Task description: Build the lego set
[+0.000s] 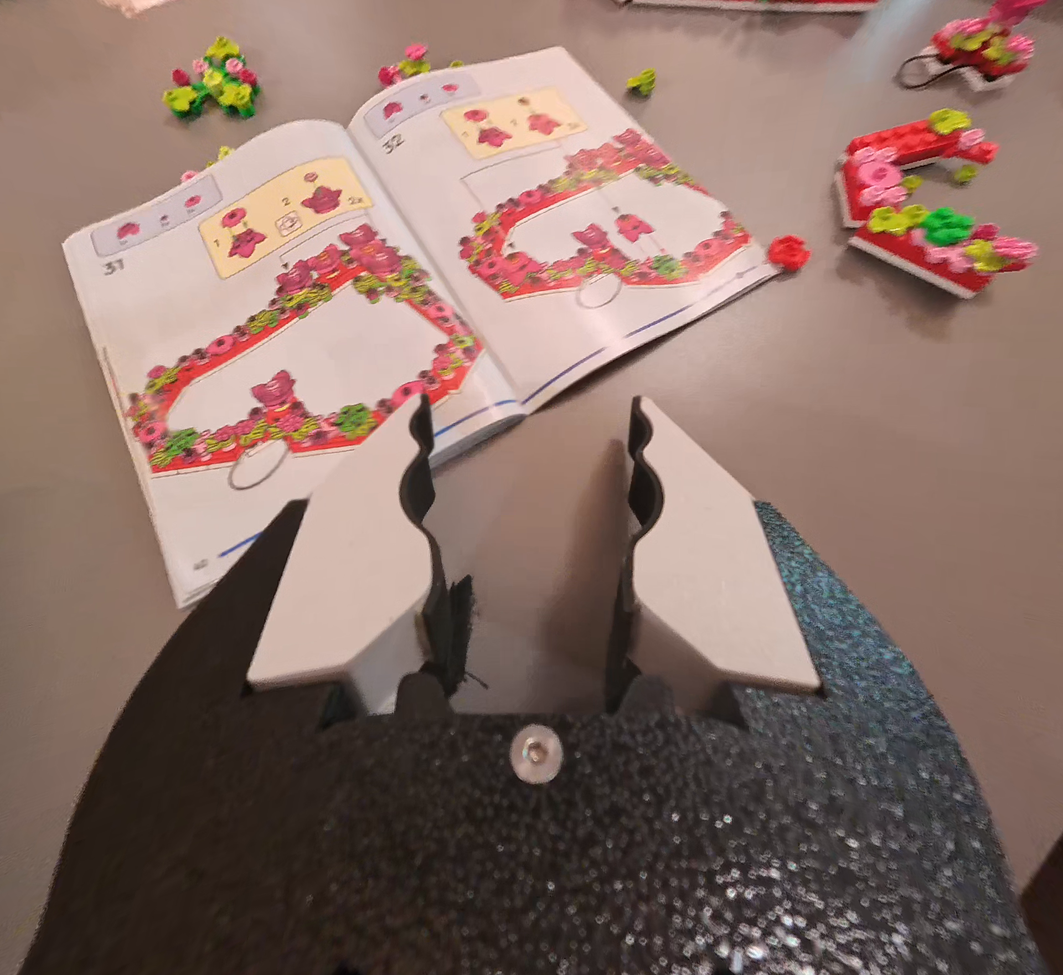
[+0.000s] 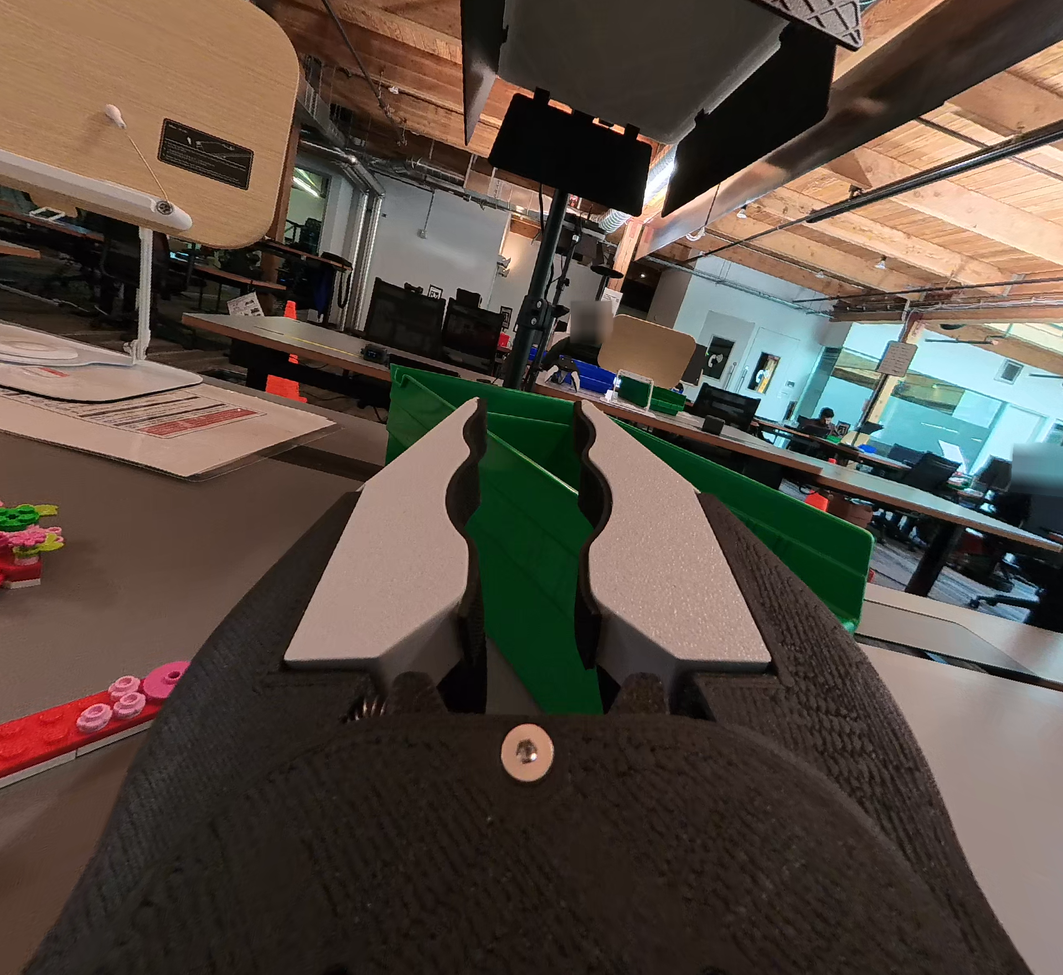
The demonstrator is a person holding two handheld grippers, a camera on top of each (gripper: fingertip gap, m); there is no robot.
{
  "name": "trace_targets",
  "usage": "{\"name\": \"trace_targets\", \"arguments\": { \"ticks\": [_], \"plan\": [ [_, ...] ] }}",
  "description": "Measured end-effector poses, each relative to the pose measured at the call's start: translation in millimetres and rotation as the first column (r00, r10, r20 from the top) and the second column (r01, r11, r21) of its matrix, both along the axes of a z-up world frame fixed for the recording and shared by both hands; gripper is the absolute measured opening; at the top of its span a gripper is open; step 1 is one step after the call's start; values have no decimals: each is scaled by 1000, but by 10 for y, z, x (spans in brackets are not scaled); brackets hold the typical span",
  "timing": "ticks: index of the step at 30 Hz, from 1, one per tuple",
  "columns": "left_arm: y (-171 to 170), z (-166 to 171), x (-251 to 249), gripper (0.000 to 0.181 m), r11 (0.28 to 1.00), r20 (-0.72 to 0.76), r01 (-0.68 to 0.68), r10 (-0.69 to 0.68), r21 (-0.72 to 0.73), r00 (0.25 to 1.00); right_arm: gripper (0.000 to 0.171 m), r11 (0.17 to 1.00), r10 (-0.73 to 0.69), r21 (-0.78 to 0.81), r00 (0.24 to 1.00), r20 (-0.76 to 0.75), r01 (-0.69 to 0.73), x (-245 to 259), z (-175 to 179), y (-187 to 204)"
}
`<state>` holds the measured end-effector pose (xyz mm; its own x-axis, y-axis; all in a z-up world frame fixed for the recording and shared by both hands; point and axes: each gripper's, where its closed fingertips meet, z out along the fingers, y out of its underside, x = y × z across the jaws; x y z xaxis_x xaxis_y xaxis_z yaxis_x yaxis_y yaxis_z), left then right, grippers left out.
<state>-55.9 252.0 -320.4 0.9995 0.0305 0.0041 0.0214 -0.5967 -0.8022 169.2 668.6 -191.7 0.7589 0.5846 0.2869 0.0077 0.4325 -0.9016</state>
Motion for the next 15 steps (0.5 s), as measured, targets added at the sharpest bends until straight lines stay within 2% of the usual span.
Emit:
{"name": "trace_targets", "arguments": {
  "ticks": [7, 15],
  "plan": [
    [62, 34, 392, 58, 992, 1, 124, -124, 23, 992, 27, 1000, 0, 3, 1000, 5, 0, -7, -3, -4],
    [157, 50, 604, 51, 980, 46, 189, -192, 63, 980, 27, 1000, 0, 1, 1000, 4, 0, -8, -4, -3]
  ]
}}
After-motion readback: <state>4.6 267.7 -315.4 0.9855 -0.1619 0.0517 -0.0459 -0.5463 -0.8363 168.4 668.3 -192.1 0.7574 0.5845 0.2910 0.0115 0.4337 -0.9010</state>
